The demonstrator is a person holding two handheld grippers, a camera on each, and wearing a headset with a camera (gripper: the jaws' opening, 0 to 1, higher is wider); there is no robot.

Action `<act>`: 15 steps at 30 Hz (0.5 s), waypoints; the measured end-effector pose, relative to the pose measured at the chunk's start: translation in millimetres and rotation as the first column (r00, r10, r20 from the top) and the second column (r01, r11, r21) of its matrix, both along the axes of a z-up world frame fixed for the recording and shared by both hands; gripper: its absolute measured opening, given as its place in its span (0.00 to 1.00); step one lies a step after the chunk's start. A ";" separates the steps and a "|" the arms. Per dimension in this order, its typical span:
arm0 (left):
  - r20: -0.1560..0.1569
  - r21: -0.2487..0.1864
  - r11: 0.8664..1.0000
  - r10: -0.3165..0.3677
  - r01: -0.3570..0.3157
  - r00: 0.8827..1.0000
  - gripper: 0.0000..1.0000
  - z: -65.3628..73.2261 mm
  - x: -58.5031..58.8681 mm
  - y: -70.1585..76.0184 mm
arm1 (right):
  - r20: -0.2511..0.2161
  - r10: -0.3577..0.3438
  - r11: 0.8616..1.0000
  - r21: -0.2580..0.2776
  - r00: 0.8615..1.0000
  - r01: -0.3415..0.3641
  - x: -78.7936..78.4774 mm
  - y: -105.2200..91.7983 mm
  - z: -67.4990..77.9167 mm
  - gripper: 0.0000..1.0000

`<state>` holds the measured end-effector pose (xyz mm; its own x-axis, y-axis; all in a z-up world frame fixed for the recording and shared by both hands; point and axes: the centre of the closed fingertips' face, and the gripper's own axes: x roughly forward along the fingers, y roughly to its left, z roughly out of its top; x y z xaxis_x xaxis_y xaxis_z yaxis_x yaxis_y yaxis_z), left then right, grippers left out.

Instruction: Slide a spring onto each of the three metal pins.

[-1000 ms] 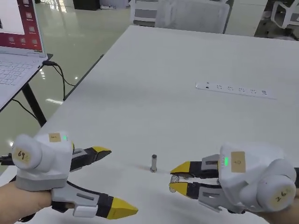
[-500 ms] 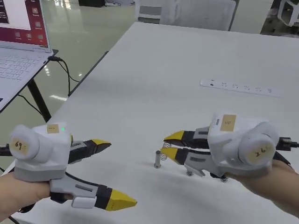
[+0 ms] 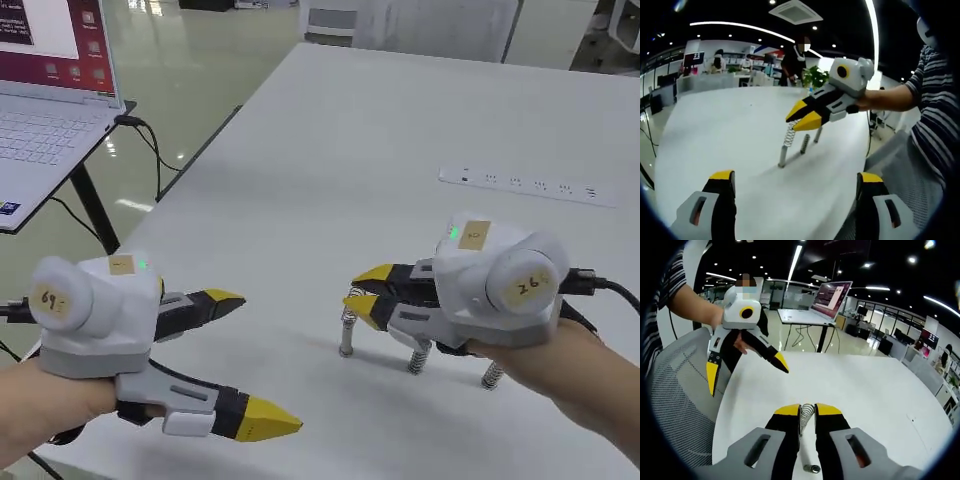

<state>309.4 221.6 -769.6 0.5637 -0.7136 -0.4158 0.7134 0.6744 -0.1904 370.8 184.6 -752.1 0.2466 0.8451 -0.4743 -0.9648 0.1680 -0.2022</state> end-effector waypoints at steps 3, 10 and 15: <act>-0.002 -0.003 1.000 0.004 -0.004 1.000 0.98 -0.1 0.1 1.0 | -0.005 -0.004 1.000 -0.005 1.000 0.004 0.9 0.0 -2.7 0.08; -0.007 -0.005 1.000 0.011 -0.011 1.000 0.98 -2.1 -0.6 2.6 | -0.003 -0.007 1.000 -0.019 1.000 0.007 3.4 0.3 -8.7 0.08; -0.013 0.000 1.000 0.012 -0.012 1.000 0.98 -3.9 -2.6 3.8 | -0.014 -0.010 1.000 -0.024 1.000 0.009 5.6 0.9 -12.4 0.08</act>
<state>306.7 225.4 -773.5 0.5666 -0.7070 -0.4233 0.7028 0.6828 -0.1997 376.4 185.6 -764.5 0.2476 0.8311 -0.4980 -0.9660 0.1726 -0.1924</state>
